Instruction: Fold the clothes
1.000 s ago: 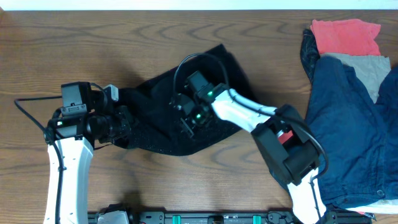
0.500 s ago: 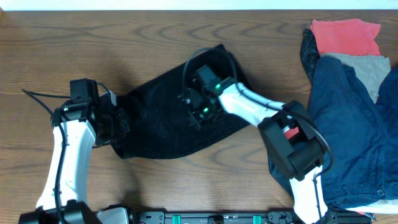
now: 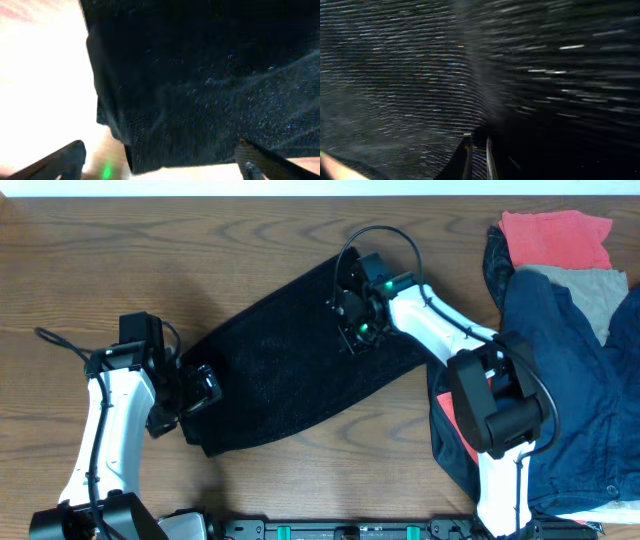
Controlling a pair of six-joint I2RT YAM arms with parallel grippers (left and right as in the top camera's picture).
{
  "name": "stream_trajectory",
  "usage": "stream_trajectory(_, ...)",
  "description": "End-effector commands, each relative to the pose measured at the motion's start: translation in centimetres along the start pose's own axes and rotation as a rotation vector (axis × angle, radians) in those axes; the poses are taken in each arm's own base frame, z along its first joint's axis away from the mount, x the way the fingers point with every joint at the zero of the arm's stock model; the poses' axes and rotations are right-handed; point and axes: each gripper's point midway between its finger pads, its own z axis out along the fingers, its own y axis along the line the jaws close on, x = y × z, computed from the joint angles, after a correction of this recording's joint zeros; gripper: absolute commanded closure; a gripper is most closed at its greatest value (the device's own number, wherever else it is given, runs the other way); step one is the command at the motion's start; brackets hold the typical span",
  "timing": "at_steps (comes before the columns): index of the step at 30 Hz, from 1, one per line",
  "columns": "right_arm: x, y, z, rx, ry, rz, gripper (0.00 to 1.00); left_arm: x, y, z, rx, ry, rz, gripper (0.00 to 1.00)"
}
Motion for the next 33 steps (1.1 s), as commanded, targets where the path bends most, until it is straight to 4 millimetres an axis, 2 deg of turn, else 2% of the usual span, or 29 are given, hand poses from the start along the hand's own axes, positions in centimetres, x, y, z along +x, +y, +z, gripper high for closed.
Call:
stream_trajectory(1, -0.8, -0.7, -1.3, 0.067, -0.033, -0.027, 0.89, 0.3, 0.7, 0.2, -0.031, 0.012, -0.075, 0.02)
stream_trajectory(6, -0.7, -0.7, -1.3, 0.067, -0.027, -0.024, 0.89, -0.3, 0.9, 0.4, -0.045, -0.016, -0.083, 0.02)
stream_trajectory(9, -0.6, -0.7, -1.3, 0.066, -0.026, -0.024, 0.88, -1.1, 2.3, 1.1, -0.119, -0.062, -0.129, 0.02)
stream_trajectory(15, -0.5, -0.7, -1.3, 0.067, -0.02, -0.02, 0.88, -2.0, 2.5, 3.8, -0.11, -0.095, -0.136, 0.02)
stream_trajectory(23, 0.2, -1.3, -1.5, 0.069, 0.003, 0.003, 0.88, -1.7, 2.5, 7.9, -0.096, -0.032, -0.121, 0.0)
stream_trajectory(25, 0.2, -1.6, -1.6, 0.082, 0.006, 0.007, 0.88, -1.7, 1.8, 9.0, -0.053, -0.009, -0.099, 0.04)
stream_trajectory(30, 0.8, -3.5, -2.1, 0.145, 0.023, 0.038, 0.9, -1.7, 1.6, 10.8, -0.036, 0.022, -0.062, 0.23)
stream_trajectory(33, 0.8, -4.6, -2.6, 0.154, 0.017, 0.063, 0.9, -1.9, 1.2, 11.5, -0.012, 0.029, -0.015, 0.43)
